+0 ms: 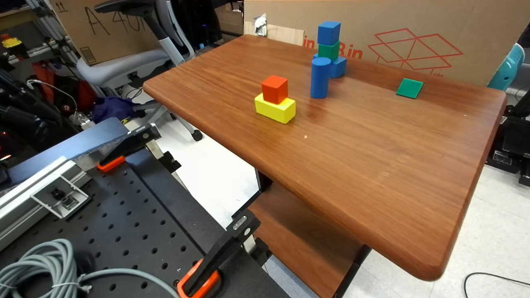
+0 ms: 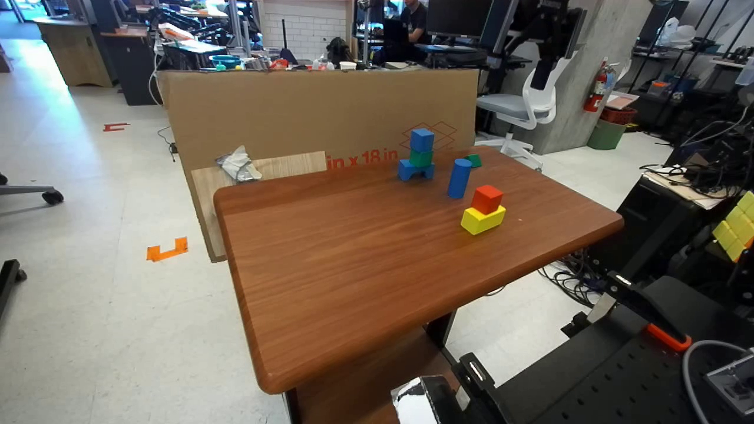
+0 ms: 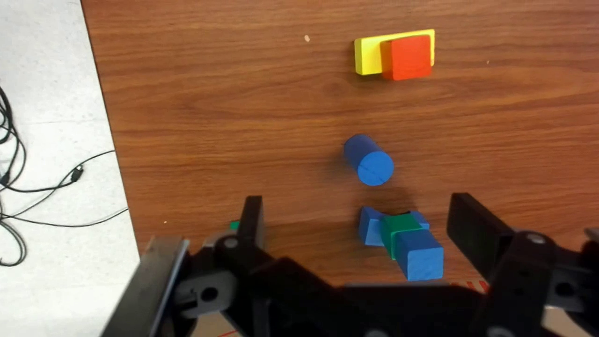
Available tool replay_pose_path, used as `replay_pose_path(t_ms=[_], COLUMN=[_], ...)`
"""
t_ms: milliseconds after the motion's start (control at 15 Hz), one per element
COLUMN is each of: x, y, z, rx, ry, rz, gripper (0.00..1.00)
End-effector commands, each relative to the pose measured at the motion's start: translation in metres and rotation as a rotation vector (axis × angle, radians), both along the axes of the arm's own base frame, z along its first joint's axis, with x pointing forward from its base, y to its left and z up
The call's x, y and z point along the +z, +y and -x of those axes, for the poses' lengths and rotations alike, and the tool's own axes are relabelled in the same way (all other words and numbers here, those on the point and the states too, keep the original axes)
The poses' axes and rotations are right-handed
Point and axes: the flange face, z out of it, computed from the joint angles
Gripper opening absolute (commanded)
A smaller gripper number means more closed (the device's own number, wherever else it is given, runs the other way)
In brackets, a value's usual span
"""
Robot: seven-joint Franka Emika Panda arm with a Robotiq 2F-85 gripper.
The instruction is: Move the blue cylinder to the right
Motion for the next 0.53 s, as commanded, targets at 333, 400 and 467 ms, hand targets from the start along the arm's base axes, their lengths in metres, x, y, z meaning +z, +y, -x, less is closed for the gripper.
replay_pose_path(t_ms=[333,400,467], x=[-0.046,-0.051,-0.055], y=[0.021,0.022,0.025], z=[-0.037,-0.039,-0.039], rx=[0.071,0.073,0.078], ry=[-0.028,-0.022,-0.009], rz=[0.067,0.067,0.061], gripper=[1.00,1.00,1.00])
